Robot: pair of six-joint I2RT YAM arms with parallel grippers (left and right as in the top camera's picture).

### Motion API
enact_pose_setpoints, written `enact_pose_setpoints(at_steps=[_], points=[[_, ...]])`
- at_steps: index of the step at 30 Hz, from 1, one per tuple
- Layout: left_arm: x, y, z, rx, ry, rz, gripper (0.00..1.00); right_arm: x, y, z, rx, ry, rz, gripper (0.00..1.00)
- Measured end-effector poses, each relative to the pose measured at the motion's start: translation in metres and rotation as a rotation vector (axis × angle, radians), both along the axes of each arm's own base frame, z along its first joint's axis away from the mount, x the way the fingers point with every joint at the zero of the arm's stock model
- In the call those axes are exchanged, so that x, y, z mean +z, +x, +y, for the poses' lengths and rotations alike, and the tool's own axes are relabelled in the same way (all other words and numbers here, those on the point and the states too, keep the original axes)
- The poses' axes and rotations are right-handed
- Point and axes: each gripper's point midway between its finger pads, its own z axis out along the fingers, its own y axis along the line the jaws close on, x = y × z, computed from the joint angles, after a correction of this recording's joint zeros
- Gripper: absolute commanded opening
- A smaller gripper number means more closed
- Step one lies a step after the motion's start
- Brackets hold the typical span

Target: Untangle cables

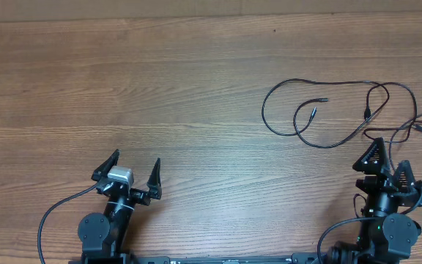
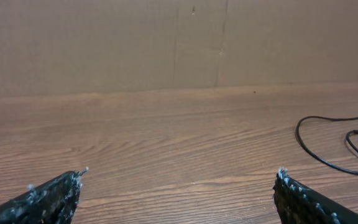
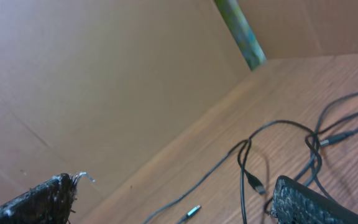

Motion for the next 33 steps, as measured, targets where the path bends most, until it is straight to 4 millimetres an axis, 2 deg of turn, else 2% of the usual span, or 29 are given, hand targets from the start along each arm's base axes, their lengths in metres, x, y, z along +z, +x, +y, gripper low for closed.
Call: enact_pose_setpoints(at_steps=[4,7,9,12,15,21,27,30,33], points=[[0.000,0.000,0.000,0.000,0.000,0.000,1.00,-0.003,0.001,0.000,0.000,0.001,0.005,1.00],[0.000,0.000,0.000,0.000,0.000,0.000,1.00,0.002,0.001,0.000,0.000,-0.005,-0.018,1.00],[0.000,0.000,0.000,0.000,0.000,0.000,1.00,0.014,0.001,0.000,0.000,-0.016,-0.070,1.00],[0.000,0.000,0.000,0.000,0.000,0.000,1.00,0.043,-0.001,0.000,0.000,-0.048,-0.208,1.00],[0.000,0.000,0.000,0.000,0.000,0.000,1.00,0.050,-0.002,0.000,0.000,-0.060,-0.261,1.00],[0.000,0.000,0.000,0.000,0.000,0.000,0.99,0.028,0.005,-0.001,0.000,-0.052,-0.227,1.00],[0.000,0.000,0.000,0.000,0.000,0.000,1.00,-0.021,0.014,-0.003,0.000,-0.021,-0.088,1.00],[0.000,0.000,0.000,0.000,0.000,0.000,1.00,-0.039,0.015,-0.003,0.002,-0.005,-0.018,1.00],[0.000,0.000,0.000,0.000,0.000,0.000,1.00,-0.041,0.015,-0.002,0.004,-0.002,-0.007,1.00]])
